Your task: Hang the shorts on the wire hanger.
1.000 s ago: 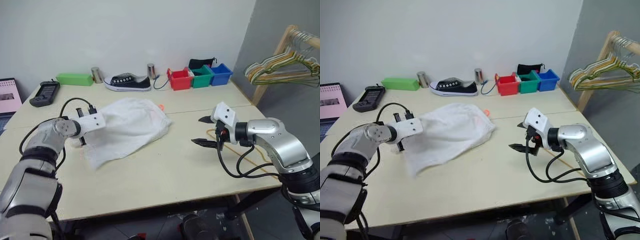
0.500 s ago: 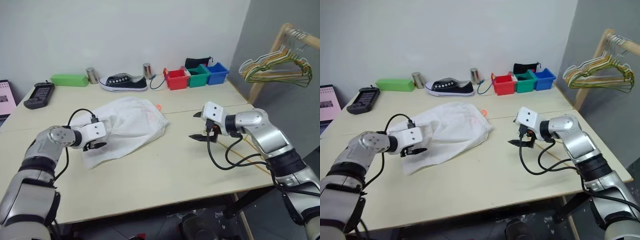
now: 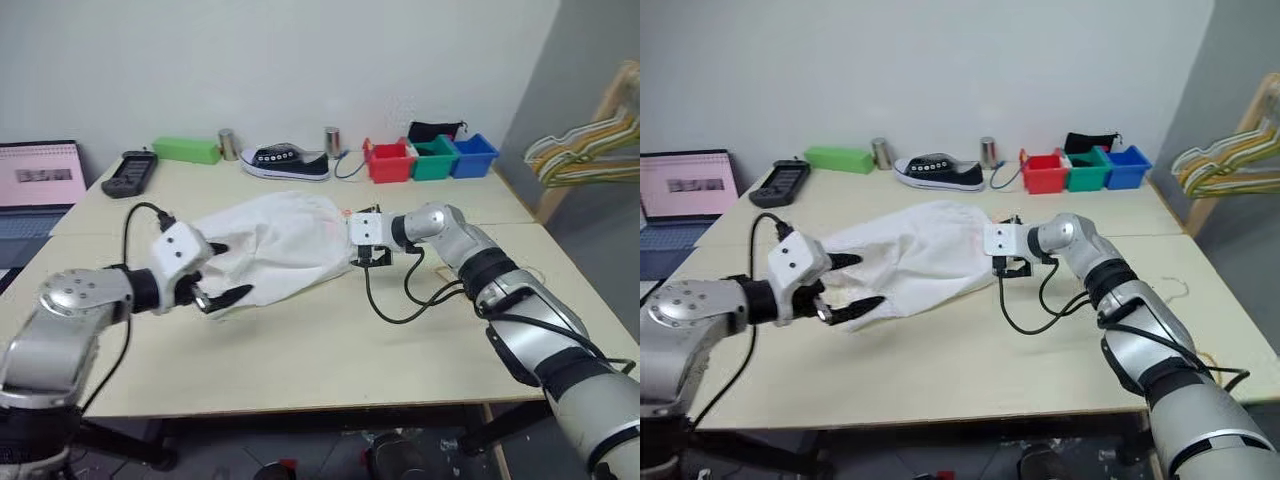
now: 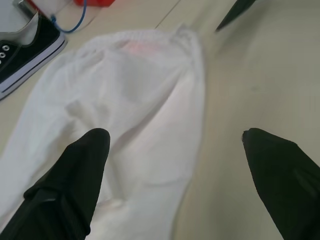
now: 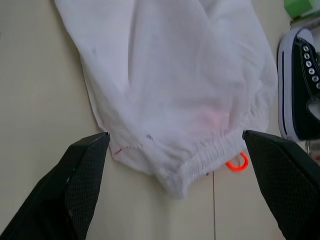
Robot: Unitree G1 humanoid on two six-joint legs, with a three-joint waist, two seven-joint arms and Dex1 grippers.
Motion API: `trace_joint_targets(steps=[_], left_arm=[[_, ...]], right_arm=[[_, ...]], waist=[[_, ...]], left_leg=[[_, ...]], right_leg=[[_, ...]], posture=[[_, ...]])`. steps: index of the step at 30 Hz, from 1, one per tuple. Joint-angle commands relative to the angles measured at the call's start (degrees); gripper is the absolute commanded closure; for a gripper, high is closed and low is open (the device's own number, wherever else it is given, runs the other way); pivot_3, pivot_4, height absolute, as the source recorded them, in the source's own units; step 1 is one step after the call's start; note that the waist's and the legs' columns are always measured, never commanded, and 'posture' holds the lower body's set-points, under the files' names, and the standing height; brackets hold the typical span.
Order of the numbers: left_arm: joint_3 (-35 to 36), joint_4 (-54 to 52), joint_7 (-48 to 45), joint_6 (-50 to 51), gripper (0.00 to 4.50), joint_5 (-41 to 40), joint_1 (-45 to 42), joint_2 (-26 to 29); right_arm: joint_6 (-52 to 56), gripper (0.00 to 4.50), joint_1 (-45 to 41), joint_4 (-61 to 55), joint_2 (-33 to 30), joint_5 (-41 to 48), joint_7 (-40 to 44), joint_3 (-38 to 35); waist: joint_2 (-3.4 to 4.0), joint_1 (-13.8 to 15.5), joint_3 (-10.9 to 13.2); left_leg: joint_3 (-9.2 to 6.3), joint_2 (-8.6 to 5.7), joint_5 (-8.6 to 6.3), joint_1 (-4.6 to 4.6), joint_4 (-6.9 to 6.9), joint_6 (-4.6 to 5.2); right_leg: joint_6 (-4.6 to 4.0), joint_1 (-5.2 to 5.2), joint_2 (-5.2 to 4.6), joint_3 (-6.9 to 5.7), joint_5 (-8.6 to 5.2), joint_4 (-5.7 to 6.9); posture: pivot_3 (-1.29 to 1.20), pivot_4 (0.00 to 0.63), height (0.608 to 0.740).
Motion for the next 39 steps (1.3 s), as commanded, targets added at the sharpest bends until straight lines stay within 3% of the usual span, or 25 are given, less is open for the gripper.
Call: trace_joint_targets(steps=[1, 9, 12, 17, 30, 32, 39], left_arm=[[0.4, -7.8, 5.1, 6.8, 0.02, -4.1, 0.9, -2.5], [-0.1, -12.2, 11.0, 11.2, 0.02, -6.7, 4.6, -5.8], [-0.1, -12.5, 12.2, 11.3, 0.02, -6.9, 5.0, -6.0], [-0.1, -11.5, 12.4, 10.9, 0.0, -7.1, 4.2, -5.2], [-0.7, -11.0, 12.9, 10.2, 0.0, -6.5, 3.6, -4.9], [-0.8, -10.8, 13.1, 9.9, 0.0, -6.3, 3.5, -4.9], [0.2, -9.6, 12.5, 8.4, 0.0, -5.3, 5.4, -3.4]], right_arm=[[-3.7, 0.0, -3.8, 6.0, 0.8, -5.6, -5.5, 1.8], [-3.9, 0.0, -5.6, 11.3, 2.4, -15.1, -13.1, 6.1], [-3.2, 0.0, -5.7, 12.0, 3.4, -16.0, -14.3, 5.6], [-2.3, 0.93, -5.7, 12.8, 4.2, -19.0, -16.4, 6.7], [-1.7, 4.3, -5.2, 13.7, 4.8, -24.2, -17.3, 8.4], [-1.6, 4.49, -5.2, 13.7, 4.7, -24.3, -17.3, 8.1], [-4.2, 4.49, -3.7, 13.2, 1.9, -21.7, -12.9, 5.7]], waist=[[-0.01, 1.0, 0.0], [0.01, 2.9, 0.0], [0.01, 3.1, 0.0], [0.03, 3.6, 0.0], [0.08, 4.7, 0.0], [0.08, 4.9, 0.0], [0.12, 5.2, 0.1]], left_leg=[[-0.01, 0.01, 0.0, 0.01, 0.0, 0.0], [-0.17, 0.02, 0.0, 0.65, -0.02, -0.03], [-0.24, 0.06, 0.0, 1.05, -0.09, -0.04], [-0.71, 0.07, 0.0, 1.08, -0.09, -0.04], [-0.91, 0.07, -0.01, 1.06, -0.14, -0.05], [-0.92, 0.07, -0.01, 1.06, -0.14, -0.05], [-0.91, 0.07, -0.02, 1.05, -0.14, -0.06]], right_leg=[[-0.01, 0.0, 0.04, 0.02, 0.01, 0.0], [-0.22, 0.57, 0.25, 0.09, 0.0, -0.04], [-0.73, 0.92, 0.3, 0.07, -0.31, -0.04], [-0.88, 0.91, 0.59, 0.07, -0.24, -0.01], [-1.04, 0.89, 0.67, -0.02, -0.31, -0.02], [-1.03, 0.88, 0.67, -0.02, -0.31, -0.02], [-1.04, 0.88, 0.67, -0.02, -0.32, -0.03]], posture=[[-0.04, 0.0, 0.74], [-0.02, 0.0, 0.74], [-0.02, 0.0, 0.74], [-0.02, 0.002, 0.74], [-0.01, 0.004, 0.74], [-0.01, 0.004, 0.74], [-0.02, 0.009, 0.74]])
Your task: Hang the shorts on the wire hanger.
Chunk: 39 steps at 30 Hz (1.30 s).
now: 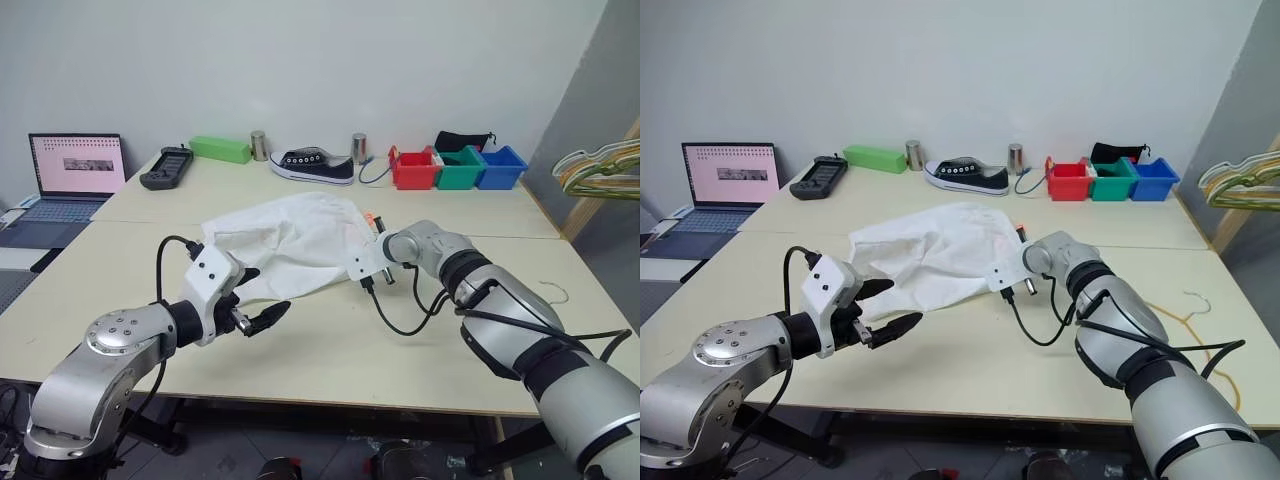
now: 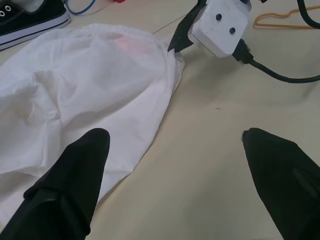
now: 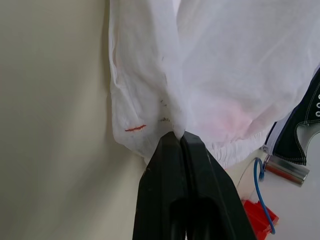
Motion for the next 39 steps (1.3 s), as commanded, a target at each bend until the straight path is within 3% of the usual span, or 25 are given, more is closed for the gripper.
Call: trace_joint_targets(steps=[1, 5, 7, 9, 12, 16, 19, 21, 25, 31, 34, 39], left_arm=[[1.4, 0.4, -0.8, -2.1, 0.0, 0.9, 1.3, 2.3], [3.5, -0.3, -1.8, -2.8, 0.0, 0.4, 4.8, 3.9], [3.6, -0.5, -2.4, -3.4, 0.0, 0.6, 6.5, 4.8], [3.5, -0.6, -2.8, -4.2, 0.0, 1.0, 7.8, 5.3], [3.6, -0.4, -2.8, -4.8, 0.0, 0.8, 8.2, 5.3], [2.2, 1.0, -5.0, -6.6, 0.0, 2.1, 8.5, 7.7], [2.7, 2.6, -7.4, -7.9, 0.0, 2.2, 8.6, 10.0], [3.4, 3.7, -8.7, -8.5, 0.0, 2.2, 8.3, 11.2], [4.3, 5.5, -11.6, -10.2, 0.0, 2.6, 8.4, 14.3], [5.6, 5.5, -13.5, -11.4, 0.0, 3.1, 10.7, 16.0], [5.7, 5.2, -13.9, -11.8, 0.0, 3.3, 11.9, 16.1], [6.6, 7.8, -17.0, -15.6, 0.0, 5.5, 15.0, 18.2]], right_arm=[[-3.0, 4.49, -0.1, -0.6, -3.3, 2.9, 5.2, -2.9], [-10.5, 4.49, 3.4, -2.9, -8.8, 8.3, 21.1, -6.2], [-11.6, 4.49, 6.1, -6.0, -11.1, 14.2, 34.2, -9.1], [-9.0, 4.49, 10.2, -13.5, -13.8, 22.0, 49.1, -11.8], [1.7, 4.49, 16.5, -29.1, -16.0, 29.7, 59.0, -14.1], [27.8, 4.49, 24.5, -56.9, -19.0, 44.4, 61.1, -10.7], [42.1, 4.49, 26.5, -67.2, -16.9, 48.0, 60.2, -11.5], [46.1, 4.49, 27.0, -69.9, -15.2, 48.4, 58.1, -10.7], [46.1, 4.49, 27.7, -67.6, -9.9, 45.1, 51.0, -8.1], [37.2, 4.49, 27.4, -64.8, -13.8, 40.9, 51.1, -6.2], [36.1, 3.98, 27.4, -66.4, -17.0, 41.8, 53.5, -7.3], [40.3, 2.68, 27.5, -75.4, -22.3, 46.4, 56.5, -11.5]], waist=[[0.05, 0.0, 0.0], [0.14, 0.2, 0.1], [0.19, 0.2, 0.1], [0.22, 0.2, 0.1], [0.31, 0.2, 0.2], [0.51, 0.1, 0.3], [0.58, -0.1, 0.3], [0.58, 0.0, 0.3], [0.53, 0.1, 0.3], [0.55, 0.5, 0.4], [0.55, 0.4, 0.4], [0.57, 0.3, 0.5]], left_leg=[[0.0, 0.0, 0.0, 0.0, 0.0, 0.0], [0.03, 0.0, -0.01, -0.03, -0.01, -0.02], [0.02, 0.0, -0.02, -0.07, -0.01, -0.03], [0.03, 0.01, -0.02, -0.07, -0.01, -0.03], [0.04, 0.07, -0.03, -0.03, -0.02, -0.04], [0.04, 0.11, -0.06, -0.03, -0.03, -0.08], [0.04, 0.15, -0.1, -0.07, -0.04, -0.15], [0.02, 0.16, -0.3, -0.08, -0.04, -0.47], [0.02, 0.15, -0.37, -0.14, -0.04, -0.58], [0.17, 0.09, -0.37, -0.46, -0.04, -0.59], [0.22, 0.16, -0.27, -0.46, -0.1, -0.4], [0.25, 0.21, -0.31, -0.46, -0.2, -0.44]], right_leg=[[0.0, 0.0, 0.0, 0.0, 0.0, 0.0], [-0.02, 0.0, 0.0, 0.01, -0.03, -0.07], [-0.08, 0.02, 0.0, -0.02, -0.08, -0.08], [-0.08, 0.02, 0.0, -0.02, -0.08, -0.08], [-0.09, 0.1, 0.0, -0.05, -0.14, -0.07], [-0.12, 0.04, 0.02, -0.04, -0.16, -0.04], [-0.17, -0.08, 0.02, -0.01, -0.19, -0.02], [-0.19, -0.16, 0.03, -0.04, -0.2, -0.02], [-0.19, -0.46, 0.02, -0.07, -0.2, -0.11], [-0.17, -0.8, -0.05, 0.0, -0.19, -0.15], [-0.24, -0.89, -0.02, -0.01, -0.24, -0.13], [-0.31, -0.94, 0.0, -0.02, -0.46, -0.09]], posture=[[-0.02, 0.009, 0.74], [-0.02, 0.017, 0.74], [-0.03, 0.018, 0.74], [-0.04, 0.021, 0.74], [-0.05, 0.019, 0.74], [-0.07, 0.019, 0.74], [-0.08, 0.017, 0.74], [-0.08, 0.017, 0.74], [-0.07, 0.019, 0.74], [-0.06, 0.03, 0.74], [-0.06, 0.031, 0.74], [-0.08, 0.038, 0.74]])
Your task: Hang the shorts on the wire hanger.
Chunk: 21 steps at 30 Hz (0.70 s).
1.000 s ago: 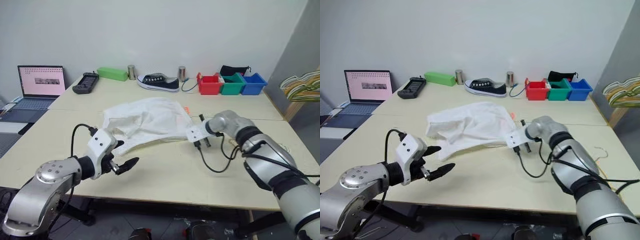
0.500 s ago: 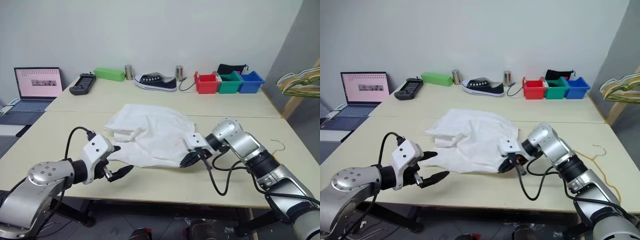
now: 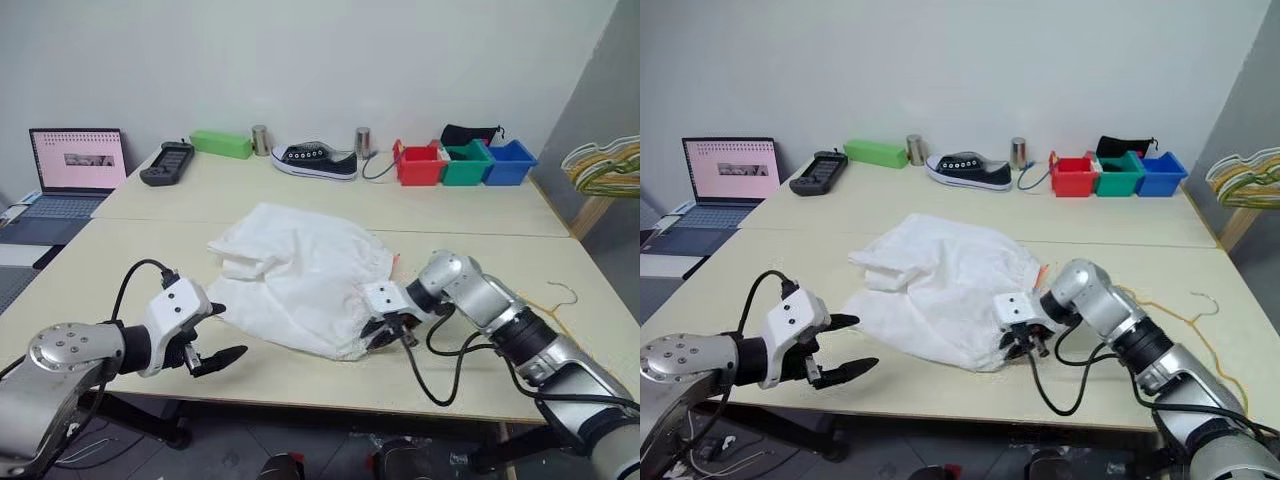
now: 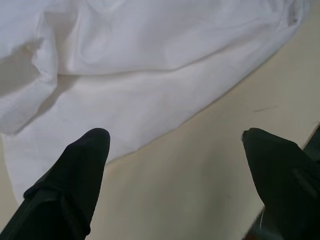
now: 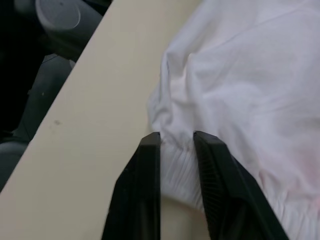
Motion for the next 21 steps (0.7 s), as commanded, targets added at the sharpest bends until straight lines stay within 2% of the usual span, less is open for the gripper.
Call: trace_joint_targets(steps=[1, 6, 12, 21], left_arm=[[3.0, 2.4, -2.6, -5.0, 0.0, 2.7, 1.7, 2.4], [3.3, 10.2, -3.7, -12.2, 0.0, 5.9, 0.6, 2.5], [1.7, 24.3, -6.1, -23.6, 0.0, 7.8, -7.3, 1.3], [-8.0, 41.5, -13.1, -36.7, 0.0, 14.1, -18.3, 0.5]], right_arm=[[4.4, 2.38, -0.9, -9.1, -2.3, 5.0, 1.8, -5.1], [6.8, 1.23, 3.0, -15.7, -5.1, 6.6, -1.0, -7.3], [3.0, 0.02, 10.3, -18.7, -5.1, 1.4, -10.5, -7.2], [-1.2, 0.02, 12.6, -14.6, -2.1, -4.5, -17.6, -4.4]], waist=[[0.03, -0.1, 0.0], [0.0, -0.1, 0.2], [-0.11, 0.5, 0.6], [-0.19, 0.5, 0.7]], left_leg=[[0.0, 0.01, -0.02, 0.0, -0.02, -0.02], [0.04, 0.04, -0.07, 0.02, -0.05, -0.08], [0.15, 0.06, -0.24, -0.02, -0.05, -0.36], [0.56, 0.33, -0.14, -0.04, -0.05, -0.2]], right_leg=[[-0.02, -0.01, 0.0, 0.0, -0.03, 0.0], [-0.07, -0.04, 0.0, 0.01, -0.09, 0.0], [-0.08, -0.12, -0.06, 0.04, -0.11, -0.04], [-0.07, -0.23, 0.07, 0.08, -0.1, -0.01]], posture=[[-0.08, 0.04, 0.74], [-0.08, 0.049, 0.74], [-0.09, 0.058, 0.74], [-0.12, 0.066, 0.74]])
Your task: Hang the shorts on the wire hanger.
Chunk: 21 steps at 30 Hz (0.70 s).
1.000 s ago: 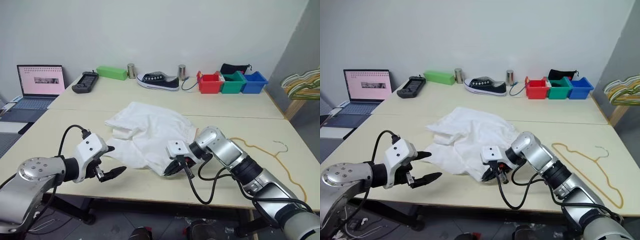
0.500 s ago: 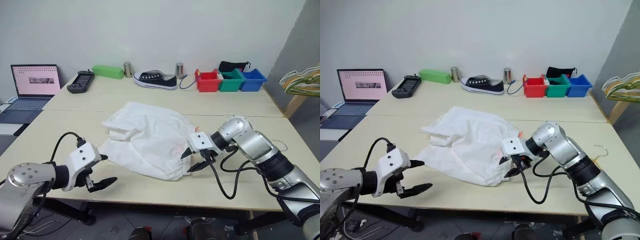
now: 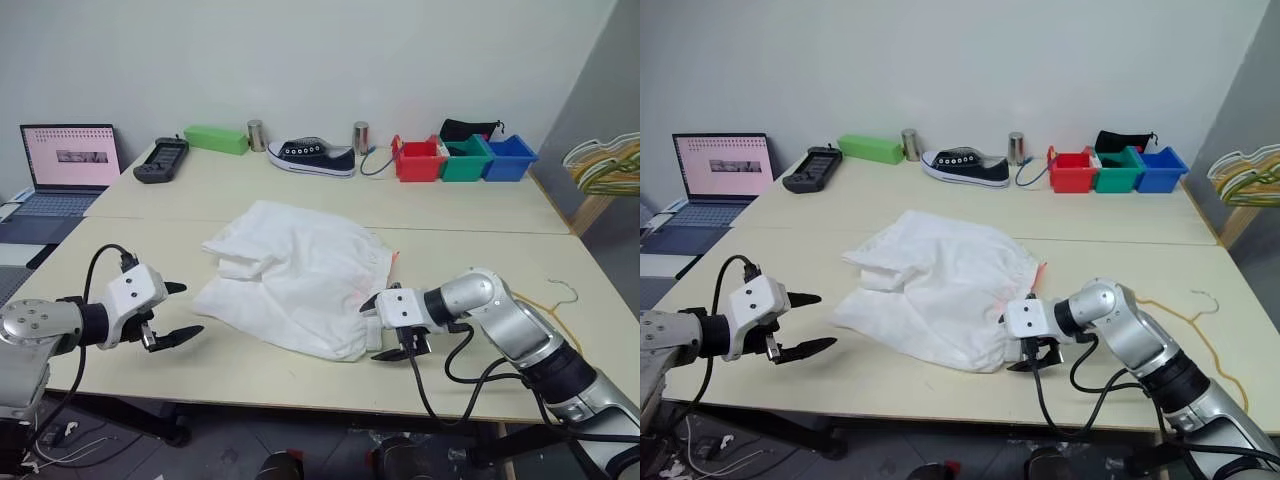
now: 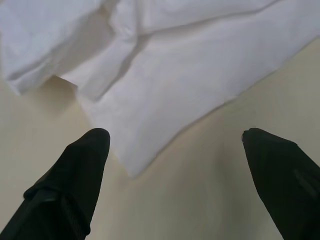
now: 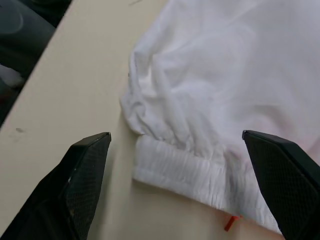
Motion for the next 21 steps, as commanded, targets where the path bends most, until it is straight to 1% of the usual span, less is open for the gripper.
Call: trace_joint_targets(steps=[1, 6, 12, 14, 16, 17, 18, 21], left_arm=[[-3.6, 5.7, -1.2, -5.8, 0.0, 3.8, -5.2, -0.6], [-9.0, 15.5, -1.1, -12.6, 0.0, 8.9, -11.0, -3.0], [-12.9, 26.6, 0.6, -18.5, 0.0, 13.4, -16.8, -6.6], [-13.7, 30.5, 1.9, -20.5, 0.0, 15.0, -18.6, -7.7], [-14.1, 33.8, 3.1, -21.9, 0.39, 15.8, -20.3, -8.8], [-14.3, 34.9, 3.3, -22.5, 0.4, 16.1, -20.9, -9.2], [-14.4, 35.8, 3.3, -23.0, 0.69, 16.3, -21.3, -9.4], [-14.6, 36.8, 2.3, -24.3, 1.27, 16.2, -21.6, -9.6]], right_arm=[[-1.6, 0.02, -0.1, 0.3, 0.7, -1.3, -1.6, 0.5], [-3.2, 0.02, 0.0, 2.0, 0.9, -3.3, -2.3, 1.8], [-5.4, 0.02, -1.6, 6.6, 2.3, -5.6, -4.3, 2.4], [-5.8, 0.39, -1.9, 7.5, 3.0, -5.9, -4.6, 2.5], [-5.5, 0.88, -2.0, 8.0, 3.9, -6.0, -4.8, 2.5], [-5.4, 0.93, -2.2, 8.2, 4.4, -6.1, -4.9, 2.5], [-5.3, 1.31, -2.2, 8.4, 4.7, -6.1, -5.0, 2.5], [-5.1, 1.94, -2.5, 9.0, 5.4, -6.4, -5.3, 2.1]], waist=[[-0.02, 0.2, 0.0], [-0.02, 0.0, 0.0], [-0.02, -0.4, 0.0], [-0.01, -0.4, 0.0], [0.03, -0.5, -0.1], [0.05, -0.5, -0.1], [0.06, -0.5, -0.1], [0.1, -0.6, -0.1]], left_leg=[[0.01, 0.02, 0.0, -0.01, 0.0, 0.0], [0.18, 0.23, 0.0, -0.01, 0.01, 0.0], [0.17, 0.48, 0.0, 0.1, 0.01, 0.0], [0.19, 0.51, 0.0, 0.21, 0.02, 0.0], [0.2, 0.52, 0.0, 0.24, 0.03, 0.0], [0.21, 0.53, 0.01, 0.24, 0.05, 0.0], [0.21, 0.53, 0.01, 0.25, 0.05, 0.01], [0.21, 0.54, 0.01, 0.28, 0.06, 0.01]], right_leg=[[0.0, 0.0, 0.02, -0.02, 0.0, 0.0], [0.01, 0.03, 0.19, 0.05, 0.01, 0.0], [0.0, 0.04, 0.48, 0.05, 0.01, 0.05], [-0.01, 0.12, 0.48, 0.05, 0.01, 0.06], [-0.01, 0.18, 0.48, 0.04, 0.01, 0.06], [0.0, 0.19, 0.47, 0.05, 0.01, 0.06], [0.01, 0.2, 0.47, 0.04, 0.02, 0.06], [0.06, 0.21, 0.47, 0.04, 0.05, 0.07]], posture=[[-0.12, 0.068, 0.74], [-0.13, 0.068, 0.74], [-0.14, 0.062, 0.74], [-0.14, 0.059, 0.74], [-0.15, 0.057, 0.74], [-0.15, 0.056, 0.74], [-0.15, 0.056, 0.74], [-0.15, 0.056, 0.74]])
